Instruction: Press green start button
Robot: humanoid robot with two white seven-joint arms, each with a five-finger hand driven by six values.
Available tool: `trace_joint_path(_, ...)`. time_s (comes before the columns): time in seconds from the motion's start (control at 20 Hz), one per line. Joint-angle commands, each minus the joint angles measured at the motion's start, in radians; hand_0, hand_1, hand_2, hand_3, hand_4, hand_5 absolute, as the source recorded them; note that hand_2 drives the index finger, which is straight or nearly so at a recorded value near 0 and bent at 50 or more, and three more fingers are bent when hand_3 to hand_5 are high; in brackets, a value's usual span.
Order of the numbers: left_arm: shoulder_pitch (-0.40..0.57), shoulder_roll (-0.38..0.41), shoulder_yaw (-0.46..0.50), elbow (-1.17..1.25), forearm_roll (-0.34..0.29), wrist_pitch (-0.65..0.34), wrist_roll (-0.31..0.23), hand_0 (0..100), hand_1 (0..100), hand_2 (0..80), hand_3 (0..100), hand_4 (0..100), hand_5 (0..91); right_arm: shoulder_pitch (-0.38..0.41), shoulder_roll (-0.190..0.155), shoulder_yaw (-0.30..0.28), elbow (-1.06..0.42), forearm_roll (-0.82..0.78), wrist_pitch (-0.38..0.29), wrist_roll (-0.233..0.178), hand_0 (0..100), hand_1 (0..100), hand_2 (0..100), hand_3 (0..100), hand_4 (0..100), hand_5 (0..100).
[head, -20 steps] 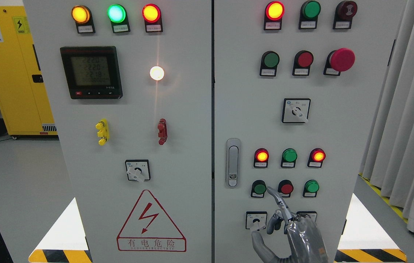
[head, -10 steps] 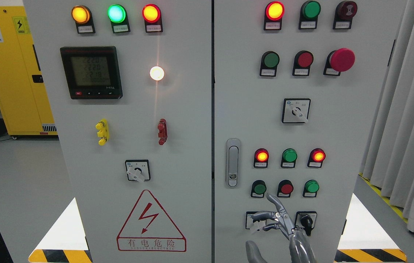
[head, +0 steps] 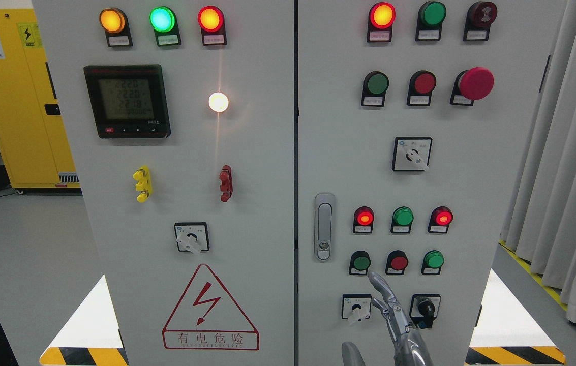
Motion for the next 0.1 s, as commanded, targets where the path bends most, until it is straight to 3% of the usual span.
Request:
trace_joint_path(0.0, 0.0, 0.0, 0.0, 0.0, 0.0, -0.001, 0.0, 12, 56, 0.0, 0, 0, 0.0, -0.007, 0.007, 0.023, -0.024, -0.031, 0.003, -0.001, 34, 51, 0, 0, 2, 2)
trace_joint_path(0.05, 0.0, 0.0, 0.0, 0.0, 0.0, -0.001, 0.0, 12, 56, 0.0, 0, 0, 0.0, -0.006, 0.007, 0.023, -0.024, -0.031, 0.003, -0.001, 34, 51, 0, 0, 2, 2)
